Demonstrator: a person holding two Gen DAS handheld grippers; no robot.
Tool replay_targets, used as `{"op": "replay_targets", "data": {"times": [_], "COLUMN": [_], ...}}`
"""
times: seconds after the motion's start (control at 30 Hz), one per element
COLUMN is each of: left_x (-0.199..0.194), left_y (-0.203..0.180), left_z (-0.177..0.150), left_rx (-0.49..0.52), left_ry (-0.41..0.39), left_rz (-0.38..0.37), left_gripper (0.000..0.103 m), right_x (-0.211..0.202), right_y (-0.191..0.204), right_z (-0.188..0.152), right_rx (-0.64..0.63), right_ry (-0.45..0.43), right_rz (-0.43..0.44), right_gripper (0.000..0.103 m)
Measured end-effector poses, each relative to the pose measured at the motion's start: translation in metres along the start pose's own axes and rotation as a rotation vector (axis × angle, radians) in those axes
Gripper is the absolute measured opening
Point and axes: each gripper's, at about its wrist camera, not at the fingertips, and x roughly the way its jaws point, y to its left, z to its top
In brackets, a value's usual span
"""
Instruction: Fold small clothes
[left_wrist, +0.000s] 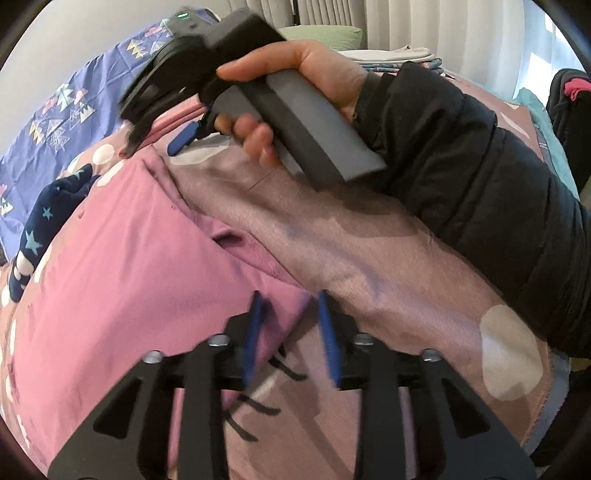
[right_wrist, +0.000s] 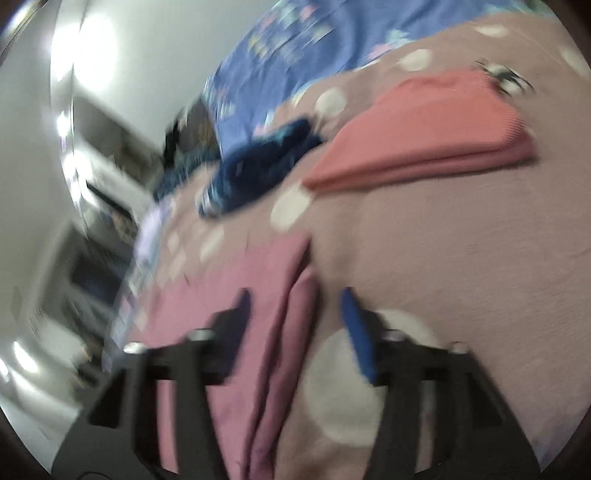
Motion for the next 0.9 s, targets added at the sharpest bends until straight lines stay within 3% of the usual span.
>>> {"op": "replay_targets", "data": {"times": [0.13, 0.23, 0.43, 0.5, 0.57, 0.67, 0.77, 0.83, 0.87, 0.9], "left_x": [-0.005, -0.004, 0.002, 0.005, 0.011, 0.008, 0.001, 0.0, 0.0, 0.002], "left_y": [-0.003, -0.002, -0.009, -0.008, -0.007, -0.008, 0.002, 0.009, 0.011, 0.011], "left_z": [-0.01, -0.011, -0.006, -0.002, 0.001, 0.0, -0.001, 0.0, 0.0, 0.0], "left_rx": [0.008, 0.031, 0.161, 0.176, 0.205, 0.203, 0.143, 0.111, 0.103, 0.097], "left_ry": [0.002, -0.003, -0.01, -0.014, -0.023, -0.04, -0.064, -0.073, -0.072, -0.073], "left_rz": [-0.011, 0.009, 0.149, 0.173, 0.182, 0.173, 0.099, 0.054, 0.041, 0.032], "left_gripper": [0.04, 0.045, 0.051, 0.046, 0.012, 0.005, 0.004, 0.004, 0.004, 0.004], "right_x": [0.01, 0.008, 0.008, 0.006, 0.004, 0.004, 0.01, 0.015, 0.017, 0.021], "right_y": [0.021, 0.014, 0.014, 0.012, 0.01, 0.008, 0.009, 0.012, 0.013, 0.011], "right_z": [-0.008, -0.009, -0.005, -0.004, -0.003, -0.002, -0.003, -0.004, -0.005, -0.004], "right_rx": [-0.102, -0.069, -0.056, -0.033, -0.005, 0.013, 0.0, -0.016, -0.01, 0.007], "right_ry": [0.007, -0.003, -0.004, -0.004, 0.004, 0.04, 0.059, 0.025, -0.008, -0.017], "right_rz": [-0.096, -0.061, -0.036, 0.005, 0.07, 0.087, 0.061, 0.021, 0.011, 0.003], "right_gripper": [0.067, 0.067, 0.067, 0.067, 0.066, 0.065, 0.064, 0.036, 0.007, 0.006]}}
